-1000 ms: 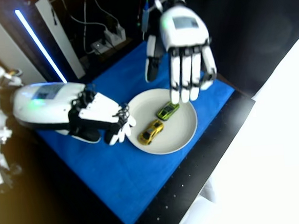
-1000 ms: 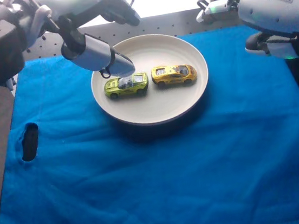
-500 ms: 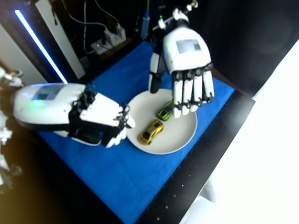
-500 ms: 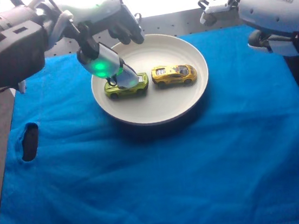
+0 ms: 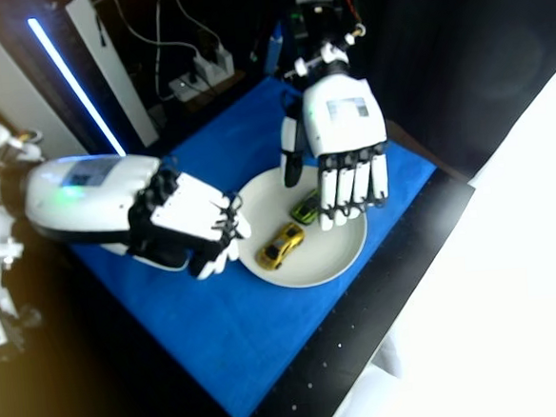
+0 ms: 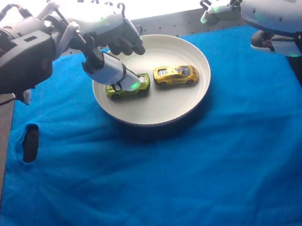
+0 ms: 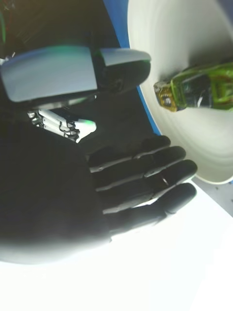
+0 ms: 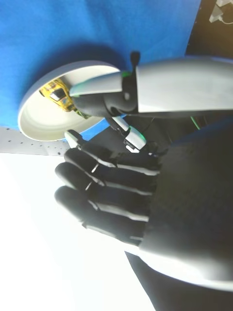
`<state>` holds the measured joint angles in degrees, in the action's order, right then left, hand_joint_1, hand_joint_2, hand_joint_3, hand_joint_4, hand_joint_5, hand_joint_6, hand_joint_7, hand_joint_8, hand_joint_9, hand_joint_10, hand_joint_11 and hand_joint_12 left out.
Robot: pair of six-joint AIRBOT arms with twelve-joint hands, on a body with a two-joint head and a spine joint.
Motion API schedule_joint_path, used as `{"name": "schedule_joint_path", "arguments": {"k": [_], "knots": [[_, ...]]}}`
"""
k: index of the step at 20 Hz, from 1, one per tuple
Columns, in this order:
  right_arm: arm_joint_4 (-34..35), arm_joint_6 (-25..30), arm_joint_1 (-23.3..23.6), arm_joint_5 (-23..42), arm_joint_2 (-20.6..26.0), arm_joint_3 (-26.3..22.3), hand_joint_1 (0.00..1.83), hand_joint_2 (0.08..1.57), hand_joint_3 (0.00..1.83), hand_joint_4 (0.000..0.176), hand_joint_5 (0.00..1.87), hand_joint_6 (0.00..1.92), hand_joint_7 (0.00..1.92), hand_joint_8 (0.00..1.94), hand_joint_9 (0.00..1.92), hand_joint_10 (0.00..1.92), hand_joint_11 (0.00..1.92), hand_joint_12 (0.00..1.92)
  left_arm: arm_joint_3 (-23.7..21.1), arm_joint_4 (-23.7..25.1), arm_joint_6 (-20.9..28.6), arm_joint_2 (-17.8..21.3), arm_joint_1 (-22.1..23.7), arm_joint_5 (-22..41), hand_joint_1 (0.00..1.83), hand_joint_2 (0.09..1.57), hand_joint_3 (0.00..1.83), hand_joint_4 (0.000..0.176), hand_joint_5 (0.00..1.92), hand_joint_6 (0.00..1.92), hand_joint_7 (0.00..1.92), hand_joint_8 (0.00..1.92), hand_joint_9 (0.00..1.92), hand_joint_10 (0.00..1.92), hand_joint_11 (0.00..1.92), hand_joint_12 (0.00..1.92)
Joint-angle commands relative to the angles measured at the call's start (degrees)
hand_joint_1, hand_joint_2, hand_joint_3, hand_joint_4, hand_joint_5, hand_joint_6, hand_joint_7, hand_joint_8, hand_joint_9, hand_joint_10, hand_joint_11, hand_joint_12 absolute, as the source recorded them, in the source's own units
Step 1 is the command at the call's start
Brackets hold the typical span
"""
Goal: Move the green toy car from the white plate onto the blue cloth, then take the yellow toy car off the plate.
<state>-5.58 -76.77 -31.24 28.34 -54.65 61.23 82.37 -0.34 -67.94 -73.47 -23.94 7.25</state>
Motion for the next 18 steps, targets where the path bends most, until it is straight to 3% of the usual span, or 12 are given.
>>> {"name": "schedule_joint_path", "arguments": {"k": [1, 3, 6, 7, 9, 13, 15, 18], "knots": [[0.23, -0.38, 0.92, 6.73, -0.17, 0.13, 1.33, 0.99, 0.0, 0.0, 0.62, 0.29, 0.67, 0.6, 0.54, 1.19, 0.38, 1.75, 0.33, -0.39, 0.03, -0.56, 0.07, 5.41, 0.86, 1.01, 0.0, 0.0, 0.75, 0.01, 0.85, 0.02, 0.72, 0.47, 0.29, 1.45], [0.23, -0.38, 0.92, 6.73, -0.17, 0.12, 1.31, 1.01, 0.0, 0.0, 0.61, 0.28, 0.63, 0.65, 0.51, 1.21, 0.33, 1.78, 0.82, -0.63, 0.03, -1.04, -0.22, 5.06, 0.94, 0.97, 0.0, 0.0, 0.76, 0.01, 0.86, 0.01, 0.67, 0.58, 0.31, 1.48], [0.23, -0.38, 0.92, 6.73, -0.16, 0.11, 1.3, 1.02, 0.0, 0.0, 0.58, 0.31, 0.57, 0.74, 0.46, 1.26, 0.29, 1.81, 1.4, -0.94, 0.04, -1.68, -0.65, 4.72, 0.9, 0.99, 0.0, 0.0, 0.77, 0.01, 0.91, 0.03, 0.71, 0.68, 0.38, 1.5], [0.23, -0.38, 0.92, 6.74, -0.16, 0.1, 1.28, 1.03, 0.01, 0.0, 0.57, 0.31, 0.58, 0.75, 0.46, 1.26, 0.28, 1.81, 1.58, -1.01, 0.04, -1.84, -0.77, 4.59, 0.96, 0.96, 0.0, 0.0, 0.77, 0.01, 0.95, 0.06, 0.64, 0.93, 0.41, 1.64], [0.23, -0.38, 0.92, 6.74, -0.16, 0.1, 1.27, 1.04, 0.01, 0.0, 0.56, 0.32, 0.58, 0.69, 0.46, 1.17, 0.24, 1.78, 1.88, -1.36, 0.04, -2.06, -1.01, 4.48, 0.96, 0.96, 0.0, 0.0, 0.77, 0.0, 0.88, 0.04, 0.6, 0.83, 0.37, 1.51], [0.23, -0.38, 0.92, 6.76, -0.15, 0.07, 1.25, 1.05, 0.0, 0.0, 0.55, 0.34, 0.6, 0.67, 0.5, 1.11, 0.27, 1.73, 2.44, -1.64, 0.05, -2.53, -1.29, 4.21, 0.95, 0.94, 0.0, 0.0, 0.75, 0.0, 0.84, 0.02, 0.58, 0.75, 0.3, 1.49], [0.23, -0.38, 0.92, 6.77, -0.15, 0.04, 1.28, 1.05, 0.0, 0.0, 0.55, 0.35, 0.62, 0.64, 0.53, 1.09, 0.33, 1.71, 2.82, -1.86, 0.05, -2.82, -1.44, 4.09, 0.97, 0.95, 0.0, 0.0, 0.78, 0.01, 0.88, 0.04, 0.59, 0.84, 0.32, 1.56], [0.23, -0.38, 0.93, 6.78, -0.15, 0.02, 1.26, 1.06, 0.0, 0.0, 0.48, 0.5, 0.57, 0.78, 0.49, 1.19, 0.3, 1.77, 3.08, -2.26, 0.06, -3.0, -1.72, 3.94, 1.0, 0.96, 0.0, 0.0, 0.8, 0.01, 0.91, 0.05, 0.59, 0.93, 0.36, 1.6]]}}
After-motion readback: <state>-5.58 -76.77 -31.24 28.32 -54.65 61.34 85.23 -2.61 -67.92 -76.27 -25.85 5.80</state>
